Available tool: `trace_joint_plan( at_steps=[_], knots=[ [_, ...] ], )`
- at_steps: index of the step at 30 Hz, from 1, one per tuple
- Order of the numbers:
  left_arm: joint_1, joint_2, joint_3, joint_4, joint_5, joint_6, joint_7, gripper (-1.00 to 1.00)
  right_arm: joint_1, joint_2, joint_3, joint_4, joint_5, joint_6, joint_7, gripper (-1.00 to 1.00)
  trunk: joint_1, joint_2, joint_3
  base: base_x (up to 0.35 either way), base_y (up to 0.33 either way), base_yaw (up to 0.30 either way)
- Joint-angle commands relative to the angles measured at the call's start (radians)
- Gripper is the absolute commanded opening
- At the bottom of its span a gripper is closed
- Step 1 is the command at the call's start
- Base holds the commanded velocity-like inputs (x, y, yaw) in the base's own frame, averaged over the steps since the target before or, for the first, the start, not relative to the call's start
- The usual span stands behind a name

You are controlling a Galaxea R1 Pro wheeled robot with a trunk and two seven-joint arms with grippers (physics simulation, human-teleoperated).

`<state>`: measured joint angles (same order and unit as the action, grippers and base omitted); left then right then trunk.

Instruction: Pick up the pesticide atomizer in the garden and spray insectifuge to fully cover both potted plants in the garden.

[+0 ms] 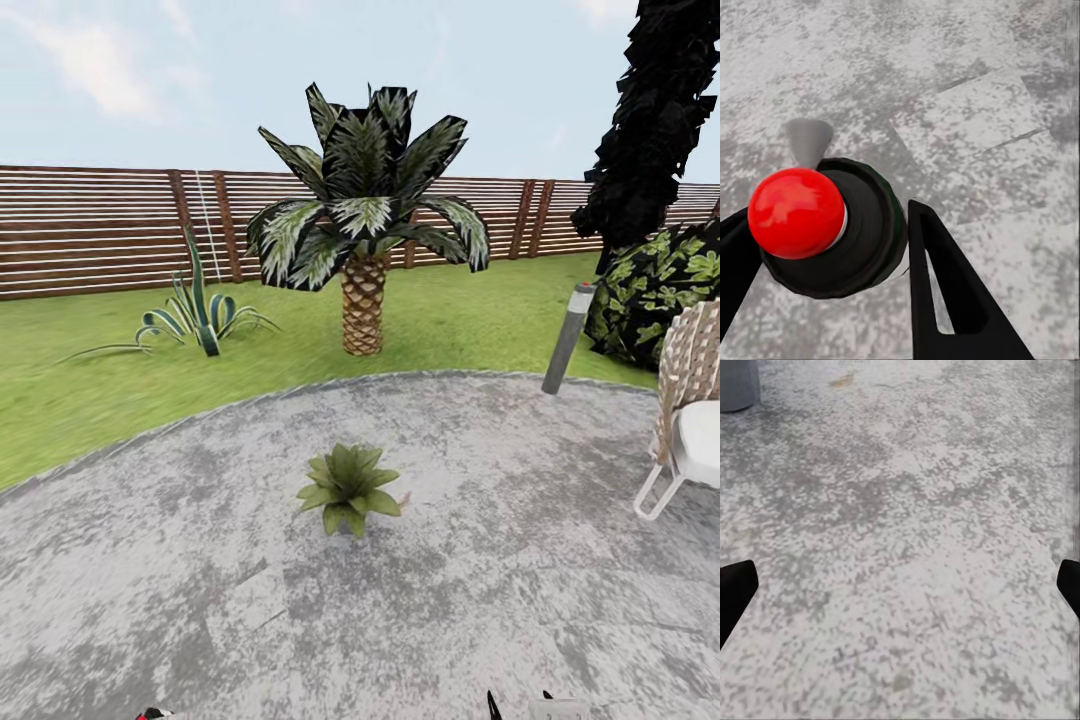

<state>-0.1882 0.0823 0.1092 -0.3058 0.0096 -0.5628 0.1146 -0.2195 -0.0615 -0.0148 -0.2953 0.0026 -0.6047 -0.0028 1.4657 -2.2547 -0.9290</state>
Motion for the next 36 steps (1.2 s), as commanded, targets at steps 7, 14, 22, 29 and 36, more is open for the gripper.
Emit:
trace_joint_plan(
  at_steps=[7, 14, 22, 29, 36],
  knots=[
    [-0.001, 0.000, 0.000, 0.000, 0.001, -0.003, 0.002, -1.00, 0.000, 0.000, -0.001, 0.001, 0.000, -0.003, 0.000, 1.00, 0.000, 0.000, -0.001, 0.169, -0.236, 0.000],
    [-0.001, 0.000, 0.000, 0.000, 0.001, -0.003, 0.002, -1.00, 0.000, 0.001, -0.001, 0.001, 0.000, -0.003, 0.000, 1.00, 0.000, 0.000, -0.001, 0.144, -0.248, 0.000],
    [-0.001, 0.000, 0.000, 0.000, 0.001, -0.003, 0.002, -1.00, 0.000, 0.002, -0.001, 0.002, 0.001, -0.003, 0.000, 1.00, 0.000, 0.000, -0.001, 0.141, -0.249, 0.058],
    [-0.001, 0.000, 0.000, 0.001, 0.001, -0.003, 0.002, -1.00, 0.000, 0.002, -0.001, 0.002, 0.002, -0.003, -0.001, 1.00, 0.000, 0.000, -0.001, 0.110, -0.260, 0.223],
    [-0.001, 0.000, 0.000, 0.001, 0.001, -0.003, 0.002, -1.00, 0.000, 0.002, -0.001, 0.002, 0.002, -0.003, 0.000, 1.00, 0.000, 0.000, 0.000, 0.020, -0.271, 0.273]
  ],
)
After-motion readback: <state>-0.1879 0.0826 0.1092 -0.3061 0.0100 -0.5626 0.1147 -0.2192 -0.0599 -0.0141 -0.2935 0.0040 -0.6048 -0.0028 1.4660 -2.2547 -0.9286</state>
